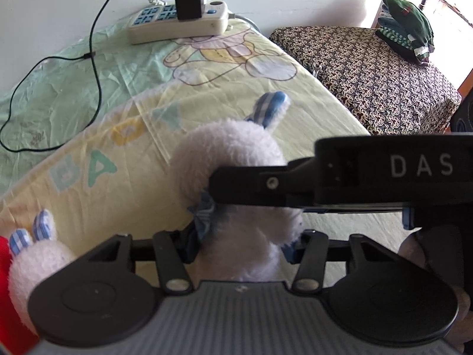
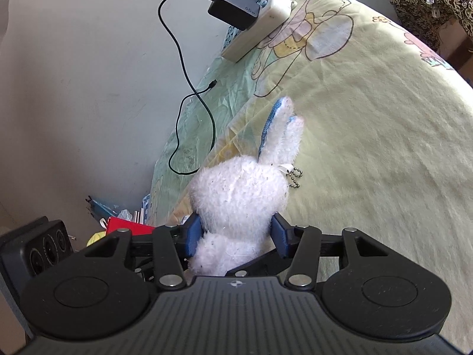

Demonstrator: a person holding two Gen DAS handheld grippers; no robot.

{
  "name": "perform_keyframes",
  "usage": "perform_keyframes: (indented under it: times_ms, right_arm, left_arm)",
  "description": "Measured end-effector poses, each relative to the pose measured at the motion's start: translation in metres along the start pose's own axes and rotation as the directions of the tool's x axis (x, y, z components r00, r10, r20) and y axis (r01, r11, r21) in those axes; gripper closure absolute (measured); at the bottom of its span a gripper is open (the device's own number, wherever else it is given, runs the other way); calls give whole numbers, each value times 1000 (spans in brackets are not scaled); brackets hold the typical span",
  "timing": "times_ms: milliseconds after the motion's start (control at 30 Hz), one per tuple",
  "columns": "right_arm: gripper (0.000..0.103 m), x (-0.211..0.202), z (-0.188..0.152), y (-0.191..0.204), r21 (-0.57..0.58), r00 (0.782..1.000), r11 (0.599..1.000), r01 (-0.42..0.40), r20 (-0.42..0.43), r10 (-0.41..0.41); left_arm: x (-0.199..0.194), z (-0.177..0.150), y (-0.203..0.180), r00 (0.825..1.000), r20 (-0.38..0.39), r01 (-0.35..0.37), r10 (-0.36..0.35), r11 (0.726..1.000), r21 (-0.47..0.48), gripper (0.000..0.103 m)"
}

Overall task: Organize objects
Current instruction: 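Carry the white bunny plush with the right tool over the red box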

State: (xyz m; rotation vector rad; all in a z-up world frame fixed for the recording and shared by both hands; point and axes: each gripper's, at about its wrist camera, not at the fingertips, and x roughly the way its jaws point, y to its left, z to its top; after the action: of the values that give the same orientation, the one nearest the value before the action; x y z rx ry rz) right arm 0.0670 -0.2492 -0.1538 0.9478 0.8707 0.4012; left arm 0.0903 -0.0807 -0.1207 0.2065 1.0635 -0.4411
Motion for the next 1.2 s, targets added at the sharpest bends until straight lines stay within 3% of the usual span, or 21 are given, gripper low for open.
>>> perform_keyframes:
  times_ms: [133,533,1100,1133,1200]
  right_arm:
    - [52,-5,-5,6,-27,1000,1000,13,2,-13]
    - [52,-32,-27,34,-69,999,997,17,34,-15]
    - [52,-40,-89,86,-171,1000,985,4,-9,-6]
    - [52,-39,-93,89,-144,998,989,41,47,-34]
    - [52,-35,-100,96,-154,999,988,33,30,-29]
  left_arm:
    - [-2,-1,-4,1000,-12,-23,24,1000,18,56]
    - [-40,-20,-16,999,21,-32,32,999,25,56]
    - [-100,-81,-5,995,34,-92,92,996,-16,56]
    - [-103,-85,-2,995,34,-98,98,995,-22,56]
    - [-111,-95,3,993,34,-109,110,993,-34,56]
